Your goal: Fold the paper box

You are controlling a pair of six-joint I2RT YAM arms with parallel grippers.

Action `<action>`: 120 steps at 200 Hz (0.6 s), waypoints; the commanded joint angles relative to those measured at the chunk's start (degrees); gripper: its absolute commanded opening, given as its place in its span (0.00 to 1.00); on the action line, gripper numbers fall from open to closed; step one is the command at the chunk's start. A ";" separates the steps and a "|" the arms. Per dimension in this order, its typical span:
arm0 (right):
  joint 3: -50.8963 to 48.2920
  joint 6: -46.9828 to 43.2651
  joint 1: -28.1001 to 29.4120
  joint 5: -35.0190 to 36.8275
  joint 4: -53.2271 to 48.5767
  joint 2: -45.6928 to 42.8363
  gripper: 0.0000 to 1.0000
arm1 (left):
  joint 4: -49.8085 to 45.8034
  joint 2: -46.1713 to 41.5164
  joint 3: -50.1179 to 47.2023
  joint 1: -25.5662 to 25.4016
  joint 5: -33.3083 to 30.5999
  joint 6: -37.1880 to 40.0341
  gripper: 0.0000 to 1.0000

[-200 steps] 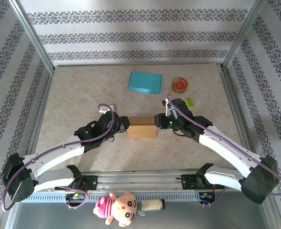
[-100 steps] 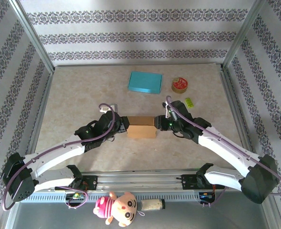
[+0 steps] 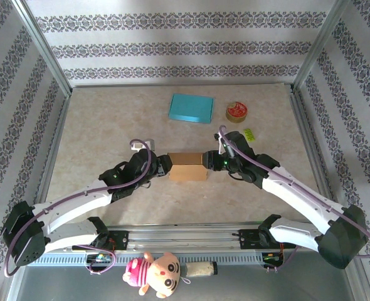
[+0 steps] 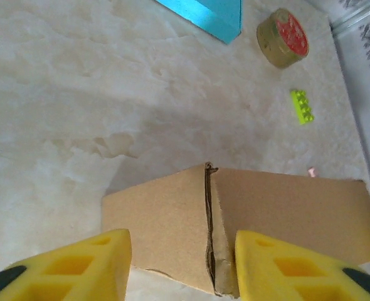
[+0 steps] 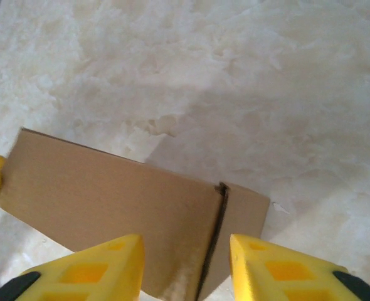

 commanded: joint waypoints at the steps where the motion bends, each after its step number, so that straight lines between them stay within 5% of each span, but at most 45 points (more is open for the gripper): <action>1: 3.89 0.25 -0.51 -0.48 -1.70 -0.81 0.43 | -4.20 -1.97 2.08 0.71 -1.83 3.22 0.53; 41: 2.92 0.34 -0.84 -0.02 -1.77 0.02 0.45 | -3.03 -3.29 2.69 0.88 -2.77 3.26 0.53; 71: 0.72 0.43 -1.10 0.57 -1.78 0.22 0.44 | -2.21 -2.33 2.36 0.98 -0.19 2.65 0.32; 120: -0.19 0.14 -1.13 -0.21 -2.00 0.34 0.35 | -3.03 0.11 3.13 1.07 3.97 2.16 0.14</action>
